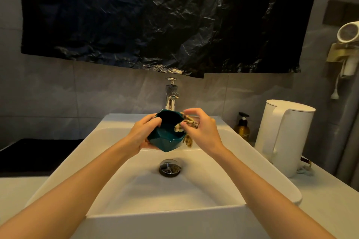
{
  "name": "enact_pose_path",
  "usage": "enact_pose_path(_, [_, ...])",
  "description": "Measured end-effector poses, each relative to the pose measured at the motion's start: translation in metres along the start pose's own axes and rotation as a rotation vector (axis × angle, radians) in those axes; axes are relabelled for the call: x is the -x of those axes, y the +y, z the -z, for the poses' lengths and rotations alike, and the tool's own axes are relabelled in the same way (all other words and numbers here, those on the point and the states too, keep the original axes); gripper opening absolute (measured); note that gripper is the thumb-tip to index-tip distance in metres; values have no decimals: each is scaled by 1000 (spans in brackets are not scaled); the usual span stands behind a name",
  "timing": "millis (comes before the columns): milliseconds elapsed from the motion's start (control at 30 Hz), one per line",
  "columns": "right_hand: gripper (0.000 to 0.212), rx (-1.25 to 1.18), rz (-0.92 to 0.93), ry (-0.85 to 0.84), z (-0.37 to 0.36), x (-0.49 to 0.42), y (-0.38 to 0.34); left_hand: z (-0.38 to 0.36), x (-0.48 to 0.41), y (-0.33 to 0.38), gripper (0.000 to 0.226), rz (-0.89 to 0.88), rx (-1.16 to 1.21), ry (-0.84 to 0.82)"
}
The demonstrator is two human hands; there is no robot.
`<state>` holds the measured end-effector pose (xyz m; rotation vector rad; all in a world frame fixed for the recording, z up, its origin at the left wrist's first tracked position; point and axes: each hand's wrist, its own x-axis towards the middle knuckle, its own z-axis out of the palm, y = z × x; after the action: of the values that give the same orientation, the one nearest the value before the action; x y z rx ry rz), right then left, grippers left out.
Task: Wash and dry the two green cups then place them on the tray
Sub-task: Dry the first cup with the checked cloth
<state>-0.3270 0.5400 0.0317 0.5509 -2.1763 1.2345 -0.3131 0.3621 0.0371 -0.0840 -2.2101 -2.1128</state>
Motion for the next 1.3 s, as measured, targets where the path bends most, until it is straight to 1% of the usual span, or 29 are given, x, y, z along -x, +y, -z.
enact_pose_path(33, [37, 1, -16, 24, 0, -1, 1, 0, 0, -1, 15, -16, -28, -24])
enact_pose_path(100, [37, 25, -7, 67, 0, -1, 2, -3, 1, -4, 19, -40, -95, -93])
enact_pose_path(167, [35, 23, 46, 51, -2, -1, 2, -6, 2, -4, 20, -45, -136, -127])
enact_pose_path(233, [33, 9, 65, 18, -4, -1, 1, -8, 2, -4, 18, -41, -128, -97])
enact_pose_path(267, [32, 7, 41, 5, -5, 0, 1, -8, 2, -4, 17, -33, -107, -68])
enact_pose_path(367, [28, 1, -65, -66, -5, 1, 1, -5, -1, -5, 15, -30, -29, 9])
enact_pose_path(467, [22, -10, -175, -121, -5, 3, -1, -2, -1, -5, 21, -106, -31, 43])
enact_pose_path(533, [23, -33, -301, -189, -6, 1, 1, -1, 0, -4, 32, -212, -81, 35])
enact_pose_path(600, [23, -94, -449, -262, -5, -1, -1, -2, 1, -2, 46, -293, -149, -16])
enact_pose_path(667, [20, -151, -499, -288, -3, -1, -2, -3, 2, -2, 55, -323, -193, -55])
enact_pose_path(733, [18, -115, -451, -266, -3, 1, -4, -3, 1, -3, 57, -327, -219, -41])
enact_pose_path(833, [12, 14, -298, -181, -6, 4, -7, -2, -1, -4, 46, -319, -218, 9])
enact_pose_path(900, [6, 43, -212, -142, -6, 5, -8, -1, -2, -5, 39, -311, -233, 24])
enact_pose_path(933, [7, 35, -186, -145, -6, 5, -8, 0, -2, -5, 36, -314, -241, 36])
enact_pose_path(1000, [24, -2, -163, -199, -5, 5, -7, 3, -2, -4, 32, -335, -254, 60])
enact_pose_path(1067, [40, -19, -145, -268, -4, 6, -7, 8, -1, -2, 29, -376, -270, 40])
enact_pose_path(1200, [52, 70, 12, -320, -4, 10, -4, 12, 4, 1, 30, -461, -365, -56])
enact_pose_path(1300, [59, 54, 0, -339, 2, 9, -9, 13, 4, 2, 31, -520, -385, -51])
